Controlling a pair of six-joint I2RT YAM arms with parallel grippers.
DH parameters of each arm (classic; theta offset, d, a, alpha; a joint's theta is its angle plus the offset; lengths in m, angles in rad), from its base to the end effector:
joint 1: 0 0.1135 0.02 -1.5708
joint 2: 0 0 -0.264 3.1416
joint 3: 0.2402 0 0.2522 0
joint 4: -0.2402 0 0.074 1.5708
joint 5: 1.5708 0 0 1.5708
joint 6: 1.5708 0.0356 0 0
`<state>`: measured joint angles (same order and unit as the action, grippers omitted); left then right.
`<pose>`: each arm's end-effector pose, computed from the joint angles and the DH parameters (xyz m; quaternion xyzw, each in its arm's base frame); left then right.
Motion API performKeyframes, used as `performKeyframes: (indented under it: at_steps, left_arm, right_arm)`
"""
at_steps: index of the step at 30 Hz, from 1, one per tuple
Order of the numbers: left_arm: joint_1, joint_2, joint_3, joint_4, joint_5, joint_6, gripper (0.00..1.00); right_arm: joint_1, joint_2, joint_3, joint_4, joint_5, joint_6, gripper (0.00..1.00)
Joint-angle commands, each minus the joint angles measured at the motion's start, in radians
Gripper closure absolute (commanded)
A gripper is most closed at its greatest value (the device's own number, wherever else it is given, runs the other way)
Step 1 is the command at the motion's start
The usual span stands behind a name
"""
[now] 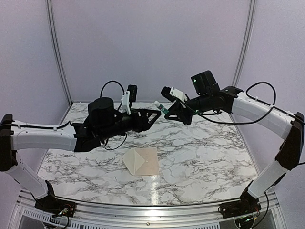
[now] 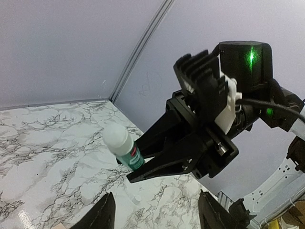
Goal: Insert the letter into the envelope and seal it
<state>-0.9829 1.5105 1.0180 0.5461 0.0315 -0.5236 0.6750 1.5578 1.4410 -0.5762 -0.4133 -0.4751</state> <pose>0.1975 -0.2983 0.3199 0.1677 0.6672 -0.5043 0.5220 0.2634 0.2292 0.3404 -0.5550 0.6961 0.2263 0.3953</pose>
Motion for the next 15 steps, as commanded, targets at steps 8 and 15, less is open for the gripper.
performKeyframes:
  at_steps: [8,15]
  left_arm:
    - [-0.055,0.088,-0.083,0.479,-0.213,0.062,0.39]
    - [-0.054,0.161,-0.046,0.560,-0.165,0.032,0.43]
  right_arm:
    - [-0.037,-0.008,-0.004,0.114,-0.348,0.228,0.97]
    - [-0.038,-0.004,-0.020,0.137,-0.417,0.255,0.96]
